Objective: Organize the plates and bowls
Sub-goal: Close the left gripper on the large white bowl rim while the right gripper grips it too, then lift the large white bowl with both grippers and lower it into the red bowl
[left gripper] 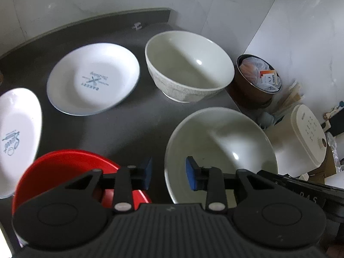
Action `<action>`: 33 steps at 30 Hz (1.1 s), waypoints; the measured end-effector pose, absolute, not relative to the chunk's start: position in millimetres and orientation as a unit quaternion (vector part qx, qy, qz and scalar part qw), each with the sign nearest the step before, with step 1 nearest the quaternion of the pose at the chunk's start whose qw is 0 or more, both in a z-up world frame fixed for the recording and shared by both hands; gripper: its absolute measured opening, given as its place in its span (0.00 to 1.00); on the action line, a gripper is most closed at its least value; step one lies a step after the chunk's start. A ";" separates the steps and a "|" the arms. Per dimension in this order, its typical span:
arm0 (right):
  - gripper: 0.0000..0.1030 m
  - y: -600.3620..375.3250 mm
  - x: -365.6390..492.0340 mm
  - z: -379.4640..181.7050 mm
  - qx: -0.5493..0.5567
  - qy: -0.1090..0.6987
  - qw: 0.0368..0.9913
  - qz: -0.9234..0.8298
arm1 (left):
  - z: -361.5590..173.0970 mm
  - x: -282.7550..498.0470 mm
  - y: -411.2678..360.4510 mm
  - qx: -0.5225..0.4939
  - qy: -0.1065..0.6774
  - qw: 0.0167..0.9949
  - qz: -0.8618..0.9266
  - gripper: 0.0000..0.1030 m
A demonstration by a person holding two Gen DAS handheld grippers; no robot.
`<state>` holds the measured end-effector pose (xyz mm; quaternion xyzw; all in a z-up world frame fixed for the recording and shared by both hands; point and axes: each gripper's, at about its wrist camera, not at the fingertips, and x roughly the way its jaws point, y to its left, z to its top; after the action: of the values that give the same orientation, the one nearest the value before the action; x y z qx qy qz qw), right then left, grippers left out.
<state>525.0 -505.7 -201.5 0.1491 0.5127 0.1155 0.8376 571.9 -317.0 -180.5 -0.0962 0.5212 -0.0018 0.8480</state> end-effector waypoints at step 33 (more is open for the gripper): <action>0.10 -455.8 508.3 -115.7 0.117 0.434 0.871 0.198 | -96.6 522.3 -262.0 -0.151 0.449 0.879 0.061 0.08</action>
<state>508.3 -455.8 -115.8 0.1173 0.4340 0.1981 0.8710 522.3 -262.0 -96.6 -0.1509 0.4491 0.0611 0.8785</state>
